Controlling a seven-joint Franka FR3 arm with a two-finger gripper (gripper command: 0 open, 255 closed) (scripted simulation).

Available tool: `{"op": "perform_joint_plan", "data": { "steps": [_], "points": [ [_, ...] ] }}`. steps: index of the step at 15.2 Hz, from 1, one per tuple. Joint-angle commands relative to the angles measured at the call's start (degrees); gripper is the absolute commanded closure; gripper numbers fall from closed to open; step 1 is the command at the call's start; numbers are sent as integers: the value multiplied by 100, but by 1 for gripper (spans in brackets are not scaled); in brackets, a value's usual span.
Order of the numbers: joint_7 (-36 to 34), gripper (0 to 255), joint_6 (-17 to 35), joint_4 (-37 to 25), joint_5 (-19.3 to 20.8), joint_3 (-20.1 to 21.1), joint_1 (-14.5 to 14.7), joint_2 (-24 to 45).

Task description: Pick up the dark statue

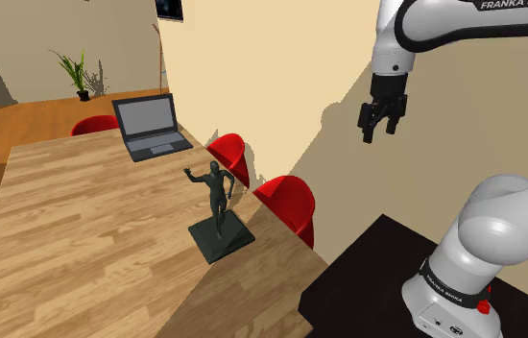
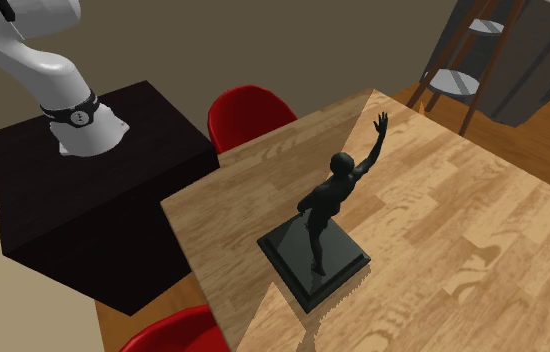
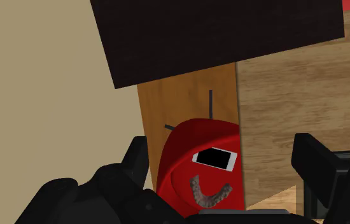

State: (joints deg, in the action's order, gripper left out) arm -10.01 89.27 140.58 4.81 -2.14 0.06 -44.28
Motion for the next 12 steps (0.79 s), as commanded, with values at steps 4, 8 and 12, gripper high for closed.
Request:
{"op": "perform_joint_plan", "data": {
  "steps": [4, 8, 12],
  "points": [
    [-137, 0, 374, -198, -177, 137, 130, 577],
    [-294, 0, 810, -555, -377, 311, 284, 1370],
    [-430, 0, 1163, -1017, -532, 479, 416, 2175]
  ]
}}
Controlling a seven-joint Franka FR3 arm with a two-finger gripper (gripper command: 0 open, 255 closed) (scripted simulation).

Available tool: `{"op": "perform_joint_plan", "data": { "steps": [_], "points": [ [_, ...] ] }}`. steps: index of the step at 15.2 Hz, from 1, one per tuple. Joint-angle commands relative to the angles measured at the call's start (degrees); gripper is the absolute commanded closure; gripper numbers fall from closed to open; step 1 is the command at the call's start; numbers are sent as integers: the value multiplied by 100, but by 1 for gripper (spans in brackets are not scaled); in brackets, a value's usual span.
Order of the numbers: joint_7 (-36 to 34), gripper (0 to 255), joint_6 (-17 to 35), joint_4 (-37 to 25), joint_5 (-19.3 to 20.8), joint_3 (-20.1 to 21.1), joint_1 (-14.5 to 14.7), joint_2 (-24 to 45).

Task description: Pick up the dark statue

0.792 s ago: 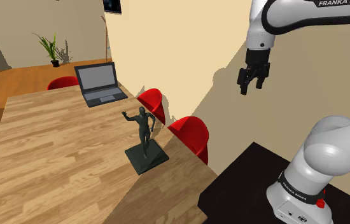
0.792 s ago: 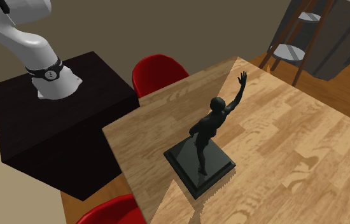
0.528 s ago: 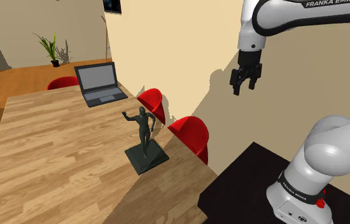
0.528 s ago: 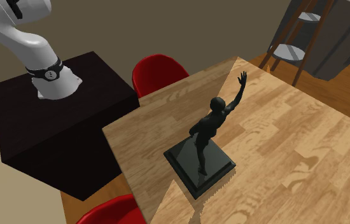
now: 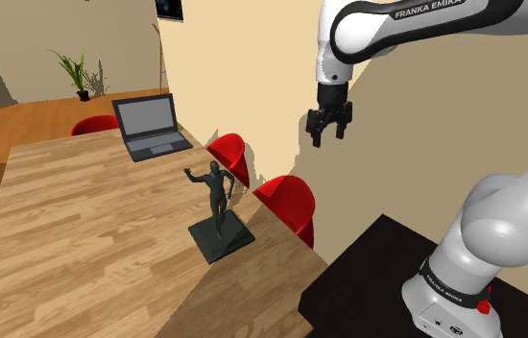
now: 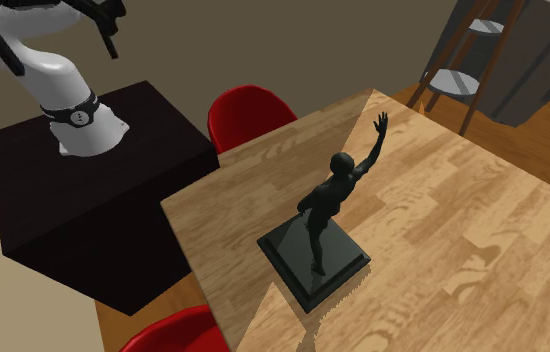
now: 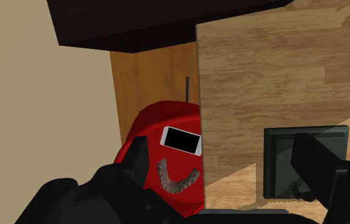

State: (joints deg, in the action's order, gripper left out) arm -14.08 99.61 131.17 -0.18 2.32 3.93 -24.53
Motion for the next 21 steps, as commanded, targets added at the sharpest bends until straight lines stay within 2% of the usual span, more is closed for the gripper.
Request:
{"op": "perform_joint_plan", "data": {
  "steps": [1, 12, 21],
  "points": [
    [-55, 0, 203, -208, -65, 73, 59, 402],
    [-406, 0, 632, -2077, -206, 464, 376, 2645],
    [-682, 0, 396, -4334, -88, 674, 719, 4614]
  ]
}}
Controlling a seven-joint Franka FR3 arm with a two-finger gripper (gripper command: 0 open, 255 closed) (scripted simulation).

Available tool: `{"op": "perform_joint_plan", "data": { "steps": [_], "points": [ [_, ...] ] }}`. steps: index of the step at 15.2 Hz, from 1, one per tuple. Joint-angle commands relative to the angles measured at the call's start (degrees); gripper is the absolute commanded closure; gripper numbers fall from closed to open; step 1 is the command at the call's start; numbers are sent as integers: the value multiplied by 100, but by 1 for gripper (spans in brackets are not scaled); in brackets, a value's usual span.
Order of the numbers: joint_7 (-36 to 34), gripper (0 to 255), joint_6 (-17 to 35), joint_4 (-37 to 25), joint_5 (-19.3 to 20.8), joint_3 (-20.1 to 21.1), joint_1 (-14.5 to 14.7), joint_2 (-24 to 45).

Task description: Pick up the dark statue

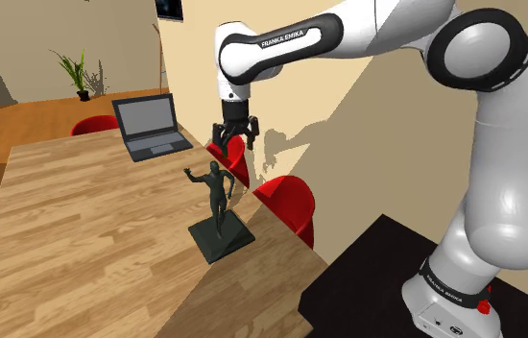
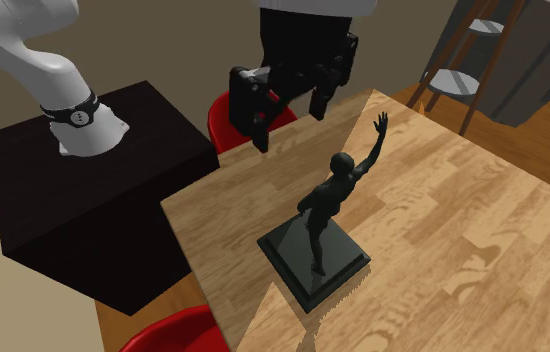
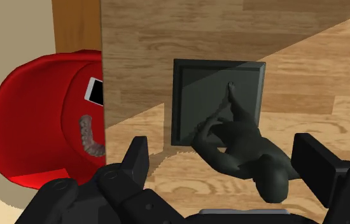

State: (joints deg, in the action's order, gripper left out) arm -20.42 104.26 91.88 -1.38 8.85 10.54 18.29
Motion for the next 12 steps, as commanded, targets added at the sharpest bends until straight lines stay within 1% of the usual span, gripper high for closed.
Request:
{"op": "perform_joint_plan", "data": {
  "steps": [1, 5, 12],
  "points": [
    [-75, 0, -137, -720, 54, 37, 108, 572],
    [-164, 0, -508, -2106, 142, 78, 322, 1562],
    [-139, 0, -13, -1683, 148, 67, 311, 1636]
  ]
}}
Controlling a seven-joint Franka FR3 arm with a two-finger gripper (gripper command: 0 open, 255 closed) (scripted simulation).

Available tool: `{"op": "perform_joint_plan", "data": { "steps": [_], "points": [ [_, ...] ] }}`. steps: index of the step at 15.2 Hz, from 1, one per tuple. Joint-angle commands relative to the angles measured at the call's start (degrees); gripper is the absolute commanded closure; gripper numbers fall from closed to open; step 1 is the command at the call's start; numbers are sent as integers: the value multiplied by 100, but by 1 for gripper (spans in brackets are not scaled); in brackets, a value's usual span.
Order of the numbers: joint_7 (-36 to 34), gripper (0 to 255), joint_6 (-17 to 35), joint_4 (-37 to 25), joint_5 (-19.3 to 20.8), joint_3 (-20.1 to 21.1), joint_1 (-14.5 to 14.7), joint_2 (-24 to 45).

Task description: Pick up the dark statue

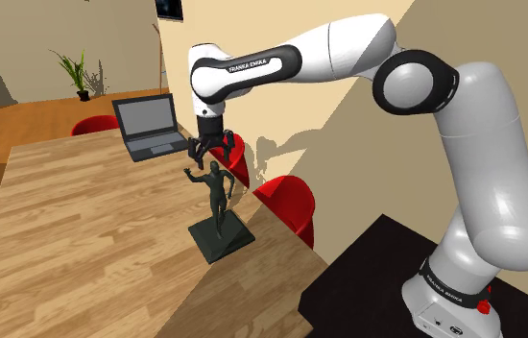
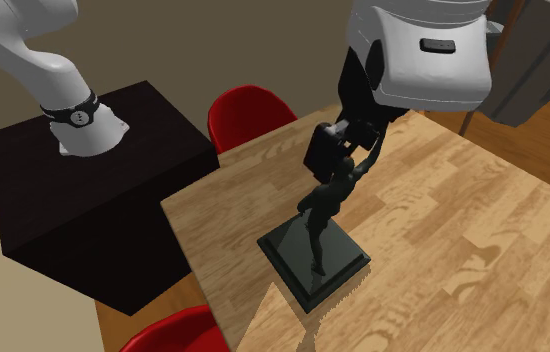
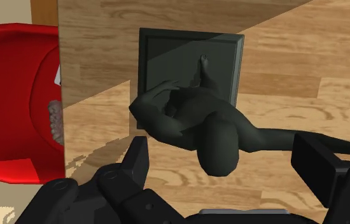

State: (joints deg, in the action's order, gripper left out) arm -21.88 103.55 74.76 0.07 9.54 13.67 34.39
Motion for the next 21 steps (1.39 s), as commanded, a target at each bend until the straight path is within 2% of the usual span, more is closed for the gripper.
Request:
{"op": "perform_joint_plan", "data": {
  "steps": [1, 2, 3, 12, 21],
  "points": [
    [8, 0, 96, 57, 4, -4, -2, 37],
    [8, 0, 95, 55, 4, -4, -2, 38],
    [5, 255, 92, 50, 5, -4, 0, 40],
    [8, 255, 95, 55, 4, -4, -2, 38],
    [-23, 255, -543, -494, -5, 9, 13, -53]
  ]
}}
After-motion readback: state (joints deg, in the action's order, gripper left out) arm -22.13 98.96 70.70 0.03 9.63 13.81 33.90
